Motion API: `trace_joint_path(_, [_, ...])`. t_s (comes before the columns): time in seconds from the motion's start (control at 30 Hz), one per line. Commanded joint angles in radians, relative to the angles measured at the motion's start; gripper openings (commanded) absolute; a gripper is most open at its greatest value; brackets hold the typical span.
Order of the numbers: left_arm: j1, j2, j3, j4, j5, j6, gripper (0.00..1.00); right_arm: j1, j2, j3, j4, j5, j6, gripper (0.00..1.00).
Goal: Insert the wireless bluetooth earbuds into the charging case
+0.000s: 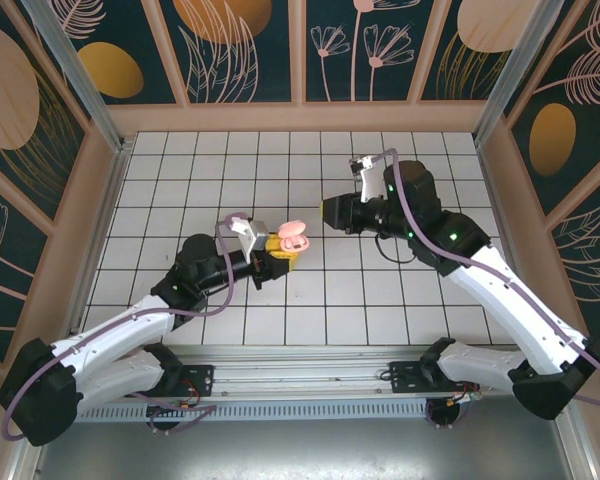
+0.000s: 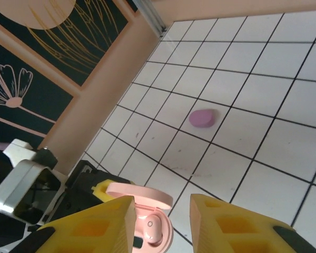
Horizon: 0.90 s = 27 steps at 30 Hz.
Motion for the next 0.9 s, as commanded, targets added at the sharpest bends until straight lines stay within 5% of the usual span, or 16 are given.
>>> trace_joint_path(0.0, [0.006,0.006,0.04,0.071,0.045,-0.031,0.21,-0.014,0.045,-0.019,0.08,-0.131,0.044,0.32])
trace_joint_path(0.87, [0.006,-0.001,0.053,0.139,0.053,-0.068,0.21,-0.028,-0.004,-0.115,0.118,-0.362,0.038,0.35])
